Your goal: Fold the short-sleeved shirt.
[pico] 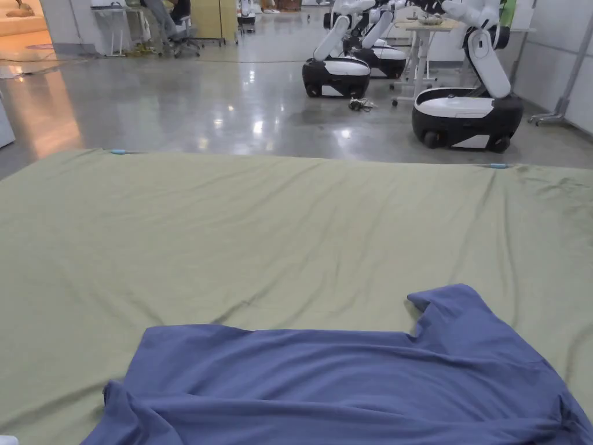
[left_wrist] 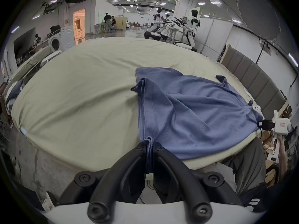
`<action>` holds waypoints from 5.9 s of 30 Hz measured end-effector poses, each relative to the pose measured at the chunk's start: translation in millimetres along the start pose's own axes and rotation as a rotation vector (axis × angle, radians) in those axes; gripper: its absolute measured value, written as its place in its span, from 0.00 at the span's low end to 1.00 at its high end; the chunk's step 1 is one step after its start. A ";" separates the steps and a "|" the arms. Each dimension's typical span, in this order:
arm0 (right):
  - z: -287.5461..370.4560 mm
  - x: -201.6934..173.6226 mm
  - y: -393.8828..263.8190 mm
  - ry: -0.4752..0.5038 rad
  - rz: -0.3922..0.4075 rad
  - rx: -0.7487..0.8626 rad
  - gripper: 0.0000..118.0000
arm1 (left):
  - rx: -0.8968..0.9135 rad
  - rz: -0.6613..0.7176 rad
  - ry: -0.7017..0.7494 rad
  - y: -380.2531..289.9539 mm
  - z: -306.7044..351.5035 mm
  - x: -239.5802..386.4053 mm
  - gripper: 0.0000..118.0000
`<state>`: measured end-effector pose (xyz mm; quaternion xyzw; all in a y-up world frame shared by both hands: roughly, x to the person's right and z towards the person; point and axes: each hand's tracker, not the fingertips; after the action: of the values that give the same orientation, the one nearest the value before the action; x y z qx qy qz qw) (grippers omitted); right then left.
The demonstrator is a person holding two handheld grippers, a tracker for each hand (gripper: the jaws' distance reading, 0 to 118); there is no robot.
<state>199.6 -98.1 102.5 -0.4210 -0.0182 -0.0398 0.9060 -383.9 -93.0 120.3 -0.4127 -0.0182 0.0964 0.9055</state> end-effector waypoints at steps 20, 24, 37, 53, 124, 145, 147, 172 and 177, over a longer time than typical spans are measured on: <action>111.9 -46.7 5.4 0.199 0.092 0.507 0.74 | 0.632 -0.025 0.058 2.5 123.7 105.0 0.62; 120.4 -67.3 6.4 0.214 0.126 0.528 0.32 | 0.625 -0.133 0.143 -3.1 128.8 128.8 0.16; 99.6 -89.7 10.2 0.244 0.171 0.529 0.00 | 0.631 -0.119 0.090 7.0 134.7 135.7 0.00; 59.8 -46.5 0.1 0.264 0.071 0.395 0.00 | -0.011 0.099 0.069 202.3 -135.8 7.2 0.51; 28.4 29.5 10.6 0.063 0.137 0.062 0.65 | 0.216 -0.082 0.041 5.5 35.3 17.9 0.62; 135.7 -91.7 17.0 0.314 0.155 0.579 0.01 | 0.689 -0.142 -0.061 13.3 166.3 139.3 0.08; 137.3 -94.1 18.9 0.308 0.151 0.593 0.00 | 0.737 -0.172 -0.008 8.4 166.5 146.2 0.01; 118.1 -90.2 7.8 0.377 0.050 0.509 0.00 | 0.227 0.650 -0.365 -4.7 11.8 -83.8 0.70; 120.8 -84.1 5.1 0.357 0.063 0.501 0.00 | 0.168 0.872 -0.572 -6.6 -30.3 -94.6 0.69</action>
<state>116.4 2.3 170.9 -0.1713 0.1450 -0.0794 0.9712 -472.3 -137.7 109.7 -0.2653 -0.0833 0.5740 0.7702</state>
